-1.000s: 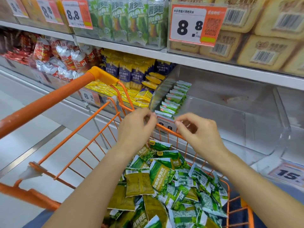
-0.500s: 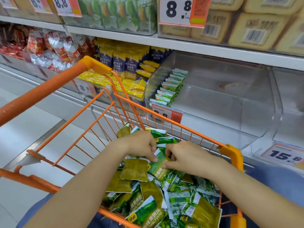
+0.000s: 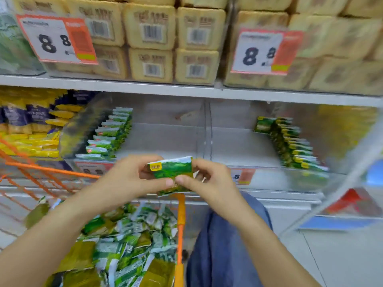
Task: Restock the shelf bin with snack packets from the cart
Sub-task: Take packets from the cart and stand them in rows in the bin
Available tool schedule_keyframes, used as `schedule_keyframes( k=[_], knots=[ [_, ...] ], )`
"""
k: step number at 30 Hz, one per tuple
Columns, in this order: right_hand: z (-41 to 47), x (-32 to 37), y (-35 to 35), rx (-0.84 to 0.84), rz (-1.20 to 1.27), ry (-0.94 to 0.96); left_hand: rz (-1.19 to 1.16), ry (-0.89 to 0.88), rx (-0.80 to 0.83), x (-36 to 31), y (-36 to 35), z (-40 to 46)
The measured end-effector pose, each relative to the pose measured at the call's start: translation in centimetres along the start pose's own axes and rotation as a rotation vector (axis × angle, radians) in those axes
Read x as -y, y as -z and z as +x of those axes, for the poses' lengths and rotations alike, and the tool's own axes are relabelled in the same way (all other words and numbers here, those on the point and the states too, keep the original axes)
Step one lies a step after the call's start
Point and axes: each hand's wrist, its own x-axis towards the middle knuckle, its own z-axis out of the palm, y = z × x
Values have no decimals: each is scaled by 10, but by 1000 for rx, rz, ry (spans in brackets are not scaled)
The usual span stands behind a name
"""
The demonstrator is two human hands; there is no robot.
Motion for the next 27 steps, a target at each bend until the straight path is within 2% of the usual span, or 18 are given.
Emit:
schedule_keyframes(
  k=[6, 9, 11, 13, 14, 16, 18, 20, 24, 27],
  knots=[
    [-25, -35, 102, -298, 50, -58, 29, -120, -4, -37, -96, 85],
    [-34, -51, 146, -330, -19, -84, 69, -137, -10, -47, -136, 114],
    [-30, -59, 173, -298, -120, -101, 254, -172, -59, -50, -153, 131],
    [-17, -68, 197, -348, -213, -123, 609, -200, -107, -44, -160, 147],
    [-7, -73, 208, -404, -284, -148, 767, -175, -124, -37, -160, 154],
    [21, -83, 226, -459, -451, -218, 918, -48, -122, -18, -159, 165],
    [57, -95, 237, -395, -558, -303, 954, 35, -133, -5, -161, 168],
    [92, -112, 243, -291, -708, -366, 997, 0, -148, 0, -164, 169],
    [130, -136, 249, -213, -867, -276, 1005, 18, -138, -2, -165, 170],
    [149, -148, 247, -165, -1094, -237, 1020, -6, -128, -2, -167, 171]
  ],
)
